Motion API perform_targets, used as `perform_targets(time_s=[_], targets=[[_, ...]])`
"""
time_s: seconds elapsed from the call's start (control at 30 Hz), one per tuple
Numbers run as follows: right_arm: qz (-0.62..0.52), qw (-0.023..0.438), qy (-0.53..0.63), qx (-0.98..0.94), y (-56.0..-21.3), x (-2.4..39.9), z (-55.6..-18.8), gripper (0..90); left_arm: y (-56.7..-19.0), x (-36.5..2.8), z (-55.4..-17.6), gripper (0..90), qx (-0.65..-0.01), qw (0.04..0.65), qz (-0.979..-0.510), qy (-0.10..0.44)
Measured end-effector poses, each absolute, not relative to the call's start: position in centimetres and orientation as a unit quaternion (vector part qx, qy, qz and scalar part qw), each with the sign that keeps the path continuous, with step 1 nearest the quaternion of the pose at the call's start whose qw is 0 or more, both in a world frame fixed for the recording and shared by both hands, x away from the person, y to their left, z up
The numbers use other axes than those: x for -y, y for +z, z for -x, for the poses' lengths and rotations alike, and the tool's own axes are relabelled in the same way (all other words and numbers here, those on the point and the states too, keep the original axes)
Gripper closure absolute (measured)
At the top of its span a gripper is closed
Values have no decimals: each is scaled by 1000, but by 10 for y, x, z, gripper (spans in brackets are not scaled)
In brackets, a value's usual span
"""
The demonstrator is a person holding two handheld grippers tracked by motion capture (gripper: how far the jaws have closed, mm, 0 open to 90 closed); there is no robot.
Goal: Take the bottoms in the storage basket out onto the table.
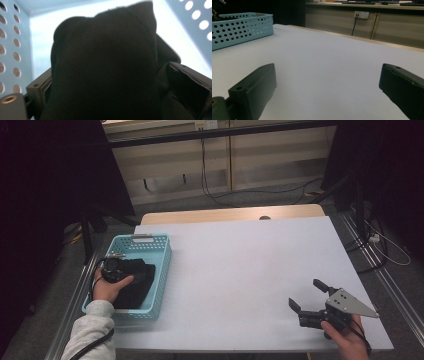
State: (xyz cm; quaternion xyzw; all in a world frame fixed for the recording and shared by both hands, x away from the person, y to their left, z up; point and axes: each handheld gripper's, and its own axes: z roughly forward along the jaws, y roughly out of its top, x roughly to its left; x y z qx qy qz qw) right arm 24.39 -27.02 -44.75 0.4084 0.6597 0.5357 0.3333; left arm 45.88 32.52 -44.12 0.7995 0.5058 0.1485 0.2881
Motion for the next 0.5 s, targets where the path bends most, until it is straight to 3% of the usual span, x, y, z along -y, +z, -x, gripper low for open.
perform_targets(time_s=[0.5], targets=[[-414, 339, 532, -656, -447, 274, -242, 4, -446, -323, -461, 115, -522, 271, -797, 137]])
